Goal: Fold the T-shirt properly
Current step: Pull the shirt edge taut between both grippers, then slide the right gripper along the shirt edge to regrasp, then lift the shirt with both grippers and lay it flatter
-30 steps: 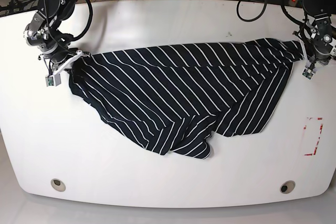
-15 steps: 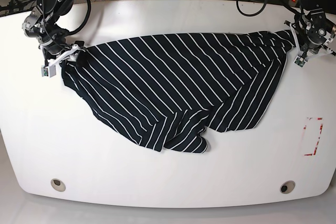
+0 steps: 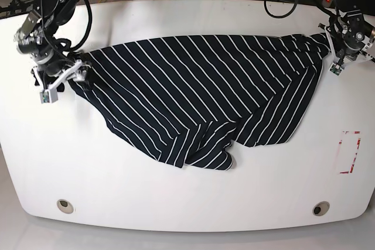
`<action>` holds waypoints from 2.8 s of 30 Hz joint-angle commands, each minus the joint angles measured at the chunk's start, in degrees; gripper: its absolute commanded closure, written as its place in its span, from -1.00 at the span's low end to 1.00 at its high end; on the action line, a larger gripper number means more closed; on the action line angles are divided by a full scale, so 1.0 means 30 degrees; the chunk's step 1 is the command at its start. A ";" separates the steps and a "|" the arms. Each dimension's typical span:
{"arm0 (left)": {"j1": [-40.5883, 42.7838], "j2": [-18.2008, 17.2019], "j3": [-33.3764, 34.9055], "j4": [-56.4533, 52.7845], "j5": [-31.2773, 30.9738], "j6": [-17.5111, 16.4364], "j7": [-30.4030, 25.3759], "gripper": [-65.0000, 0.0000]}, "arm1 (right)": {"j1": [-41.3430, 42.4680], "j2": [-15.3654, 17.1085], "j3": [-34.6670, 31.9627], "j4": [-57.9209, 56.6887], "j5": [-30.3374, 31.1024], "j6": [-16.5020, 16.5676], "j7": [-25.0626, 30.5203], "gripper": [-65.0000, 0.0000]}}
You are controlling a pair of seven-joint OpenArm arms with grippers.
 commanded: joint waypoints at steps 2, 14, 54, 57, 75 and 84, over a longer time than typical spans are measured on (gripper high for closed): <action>-0.0144 -0.0183 -0.0087 0.0769 0.0104 0.0120 -0.0046 1.00 | 0.2233 0.1169 -0.1343 -0.1569 0.0422 0.0009 0.0629 -0.68; -0.0613 0.0813 -0.0087 0.1824 0.0192 0.0120 -0.0046 1.00 | 0.8270 0.3748 -0.6823 -1.0976 0.0481 0.0038 0.3706 -0.68; -0.1257 0.0901 -0.0087 0.1766 0.0163 0.0120 -0.0076 1.00 | 1.2460 0.2136 -1.4941 -2.2990 0.0452 -0.0137 1.1970 0.41; -0.1257 0.0872 -0.0087 0.1766 0.0134 0.0120 -0.0076 1.00 | 1.2490 0.2166 -1.4999 -2.2990 0.0452 -0.0108 1.1999 0.85; -0.3953 0.0930 0.1085 0.3787 0.0134 0.0120 -0.0046 1.00 | 1.0409 0.4275 -1.1629 -1.0946 0.0452 -0.0167 0.6256 1.00; -0.9082 0.1780 0.1993 0.4403 0.0192 0.0120 0.0012 1.00 | 1.4072 0.5448 -1.1688 -1.0096 0.0452 -0.0050 0.4937 1.00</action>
